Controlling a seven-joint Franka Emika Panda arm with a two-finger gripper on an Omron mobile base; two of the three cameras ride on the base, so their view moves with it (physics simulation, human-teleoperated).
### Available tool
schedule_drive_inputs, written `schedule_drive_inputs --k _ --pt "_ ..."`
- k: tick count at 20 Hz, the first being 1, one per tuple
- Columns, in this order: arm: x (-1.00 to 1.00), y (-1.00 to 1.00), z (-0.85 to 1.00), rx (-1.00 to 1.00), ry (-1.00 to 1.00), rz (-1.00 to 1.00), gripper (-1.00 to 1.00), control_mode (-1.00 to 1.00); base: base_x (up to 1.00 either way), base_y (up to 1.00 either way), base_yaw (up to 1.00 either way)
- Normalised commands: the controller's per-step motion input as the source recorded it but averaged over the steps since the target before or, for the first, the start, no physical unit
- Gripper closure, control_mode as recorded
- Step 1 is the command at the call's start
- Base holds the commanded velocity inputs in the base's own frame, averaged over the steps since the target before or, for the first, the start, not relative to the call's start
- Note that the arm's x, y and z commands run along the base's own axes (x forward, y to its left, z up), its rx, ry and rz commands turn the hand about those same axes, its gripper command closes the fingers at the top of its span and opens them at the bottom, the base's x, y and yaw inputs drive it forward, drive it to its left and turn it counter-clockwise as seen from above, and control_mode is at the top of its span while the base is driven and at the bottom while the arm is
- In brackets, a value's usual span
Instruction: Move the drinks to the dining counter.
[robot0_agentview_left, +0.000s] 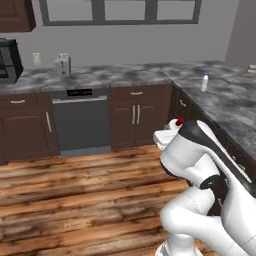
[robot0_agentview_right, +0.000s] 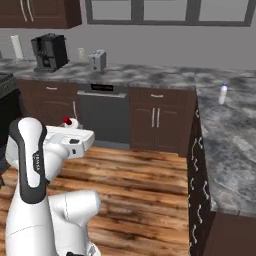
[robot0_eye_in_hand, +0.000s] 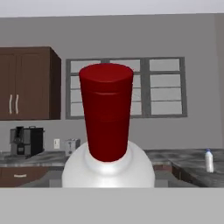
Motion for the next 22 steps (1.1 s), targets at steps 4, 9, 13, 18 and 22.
schedule_drive_inputs --k 4,9,13,18,22 --pt "0.0 0.0 0.0 0.0 0.0 0.0 1.0 1.0 -1.0 -0.39 -0.38" --pt "0.0 0.0 0.0 0.0 0.0 0.0 1.0 1.0 0.06 -1.0 -0.31" --pt "0.0 0.0 0.0 0.0 0.0 0.0 1.0 1.0 0.74 -1.0 -0.05" --pt "0.0 0.0 0.0 0.0 0.0 0.0 1.0 1.0 1.0 -1.0 0.0" --pt "0.0 0.0 0.0 0.0 0.0 0.0 1.0 1.0 0.89 -1.0 0.0"
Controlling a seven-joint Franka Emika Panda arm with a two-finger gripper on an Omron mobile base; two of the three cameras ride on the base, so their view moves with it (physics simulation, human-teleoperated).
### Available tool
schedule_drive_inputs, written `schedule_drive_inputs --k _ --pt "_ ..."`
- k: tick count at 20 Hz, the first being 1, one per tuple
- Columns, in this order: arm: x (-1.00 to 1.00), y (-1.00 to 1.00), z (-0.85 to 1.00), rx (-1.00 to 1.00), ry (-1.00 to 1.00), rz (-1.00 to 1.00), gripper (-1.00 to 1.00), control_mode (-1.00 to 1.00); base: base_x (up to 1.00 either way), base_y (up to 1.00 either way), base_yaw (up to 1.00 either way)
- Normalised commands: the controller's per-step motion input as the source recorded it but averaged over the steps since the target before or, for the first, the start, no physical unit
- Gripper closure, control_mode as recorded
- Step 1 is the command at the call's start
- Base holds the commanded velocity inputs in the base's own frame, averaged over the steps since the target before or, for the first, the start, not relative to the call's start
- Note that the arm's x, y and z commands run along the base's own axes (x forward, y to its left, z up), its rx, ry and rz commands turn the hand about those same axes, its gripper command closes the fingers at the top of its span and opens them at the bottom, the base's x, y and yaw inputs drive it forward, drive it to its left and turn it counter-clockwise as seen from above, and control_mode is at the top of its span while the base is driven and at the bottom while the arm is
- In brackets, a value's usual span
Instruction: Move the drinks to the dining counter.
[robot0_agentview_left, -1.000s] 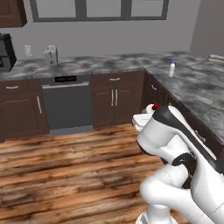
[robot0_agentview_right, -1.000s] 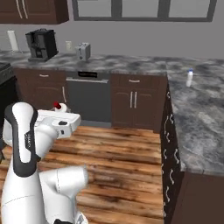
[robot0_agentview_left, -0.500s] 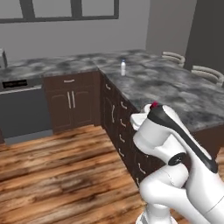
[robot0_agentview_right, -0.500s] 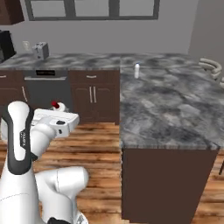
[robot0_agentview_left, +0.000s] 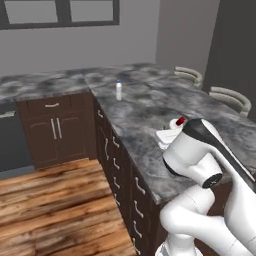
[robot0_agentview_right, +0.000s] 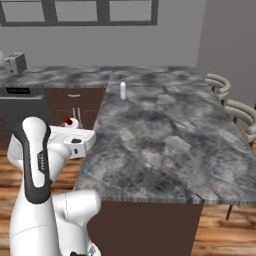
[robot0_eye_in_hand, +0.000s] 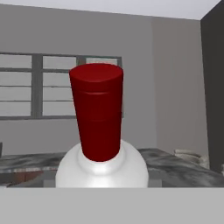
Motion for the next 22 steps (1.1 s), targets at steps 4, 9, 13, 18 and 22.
schedule_drive_inputs --k 4,9,13,18,22 --pt "0.0 0.0 0.0 0.0 0.0 0.0 1.0 1.0 0.4 -1.0 0.0" --pt "0.0 0.0 0.0 0.0 0.0 0.0 1.0 1.0 -0.16 -1.0 0.0" --pt "0.0 0.0 0.0 0.0 0.0 0.0 1.0 1.0 -0.71 -1.0 0.0" --pt "0.0 0.0 0.0 0.0 0.0 0.0 1.0 1.0 0.13 -1.0 0.0" --pt "0.0 0.0 0.0 0.0 0.0 0.0 1.0 1.0 1.0 -0.96 0.0"
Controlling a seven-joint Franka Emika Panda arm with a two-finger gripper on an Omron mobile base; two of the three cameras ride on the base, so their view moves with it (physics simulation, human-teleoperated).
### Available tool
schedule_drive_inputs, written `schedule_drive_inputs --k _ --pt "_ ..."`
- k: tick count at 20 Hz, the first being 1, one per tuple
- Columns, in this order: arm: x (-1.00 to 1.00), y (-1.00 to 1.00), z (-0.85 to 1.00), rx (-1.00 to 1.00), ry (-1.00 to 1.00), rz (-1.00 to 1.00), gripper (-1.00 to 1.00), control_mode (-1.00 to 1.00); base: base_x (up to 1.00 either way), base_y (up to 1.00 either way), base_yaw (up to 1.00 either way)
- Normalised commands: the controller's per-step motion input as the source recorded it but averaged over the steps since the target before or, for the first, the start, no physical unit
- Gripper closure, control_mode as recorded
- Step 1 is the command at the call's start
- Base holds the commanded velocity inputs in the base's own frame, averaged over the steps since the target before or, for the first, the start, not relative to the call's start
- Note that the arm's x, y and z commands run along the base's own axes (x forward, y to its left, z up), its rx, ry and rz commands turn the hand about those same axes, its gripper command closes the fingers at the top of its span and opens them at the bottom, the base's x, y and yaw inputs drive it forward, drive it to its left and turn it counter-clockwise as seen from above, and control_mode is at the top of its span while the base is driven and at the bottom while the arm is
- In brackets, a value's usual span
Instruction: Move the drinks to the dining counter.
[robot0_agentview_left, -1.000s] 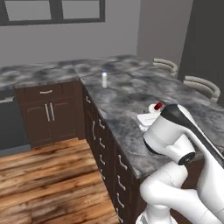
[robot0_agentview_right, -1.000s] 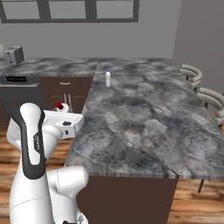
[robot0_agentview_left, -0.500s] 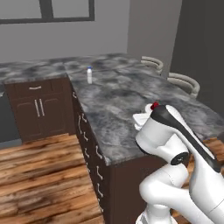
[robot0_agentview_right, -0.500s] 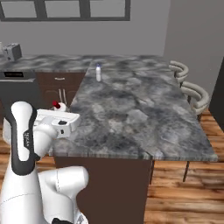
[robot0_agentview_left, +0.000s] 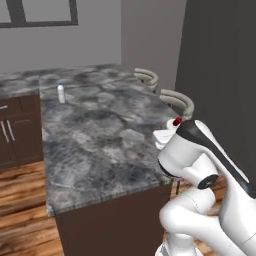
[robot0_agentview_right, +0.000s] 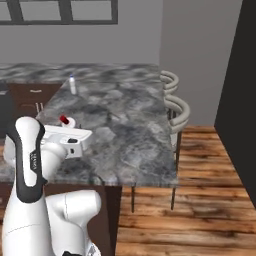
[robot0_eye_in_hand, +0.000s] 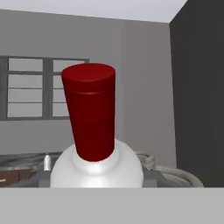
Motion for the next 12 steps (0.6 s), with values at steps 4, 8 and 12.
schedule_drive_inputs --k 4,8,12 --pt "0.0 0.0 0.0 0.0 0.0 0.0 1.0 1.0 1.0 -0.01 0.0" --pt "0.0 0.0 0.0 0.0 0.0 0.0 1.0 1.0 1.0 0.36 0.02" --pt "0.0 0.0 0.0 0.0 0.0 0.0 1.0 1.0 0.98 0.38 0.36"
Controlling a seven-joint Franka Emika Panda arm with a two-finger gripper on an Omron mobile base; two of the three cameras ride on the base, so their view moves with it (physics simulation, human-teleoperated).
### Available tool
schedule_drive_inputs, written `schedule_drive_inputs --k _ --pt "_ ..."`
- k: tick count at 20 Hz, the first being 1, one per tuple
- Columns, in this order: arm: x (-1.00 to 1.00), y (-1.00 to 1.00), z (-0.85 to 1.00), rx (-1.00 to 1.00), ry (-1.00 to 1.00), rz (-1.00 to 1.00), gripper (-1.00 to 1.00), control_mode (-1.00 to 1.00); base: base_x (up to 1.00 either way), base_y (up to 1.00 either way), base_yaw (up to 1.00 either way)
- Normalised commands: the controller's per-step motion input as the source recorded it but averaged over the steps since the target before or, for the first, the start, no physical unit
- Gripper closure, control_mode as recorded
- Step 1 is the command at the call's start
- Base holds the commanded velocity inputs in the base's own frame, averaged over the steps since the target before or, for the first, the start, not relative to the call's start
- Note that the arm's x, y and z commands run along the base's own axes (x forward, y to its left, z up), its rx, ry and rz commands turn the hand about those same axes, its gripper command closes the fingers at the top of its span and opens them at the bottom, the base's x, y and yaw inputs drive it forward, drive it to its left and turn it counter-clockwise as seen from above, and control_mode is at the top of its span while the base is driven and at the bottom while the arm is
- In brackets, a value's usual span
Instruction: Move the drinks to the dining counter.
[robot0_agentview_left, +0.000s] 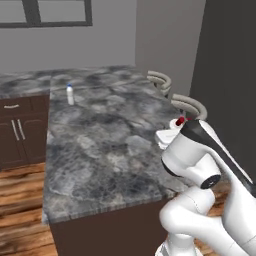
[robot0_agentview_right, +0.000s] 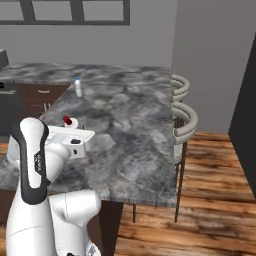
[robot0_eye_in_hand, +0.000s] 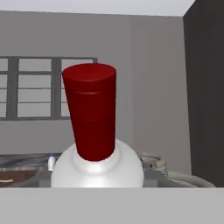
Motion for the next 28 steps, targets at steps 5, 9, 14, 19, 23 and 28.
schedule_drive_inputs --k 5,9,14,19,23,28 --pt "0.51 0.0 -0.11 0.01 0.33 0.26 1.0 -1.0 0.14 0.0 0.15" --pt "0.26 0.0 0.05 0.0 0.26 0.0 1.0 -1.0 0.0 0.0 0.0" --pt "0.23 0.0 0.02 0.0 0.26 0.0 1.0 -1.0 0.0 0.0 0.0" --pt "0.06 0.0 -0.03 0.0 0.06 0.0 1.0 -1.0 0.0 0.0 0.0" --pt "0.0 0.0 -0.19 0.0 0.0 0.0 1.0 -1.0 0.0 0.0 0.0" --pt "0.0 0.0 -0.19 0.0 0.04 0.0 1.0 -1.0 0.0 0.0 0.0"
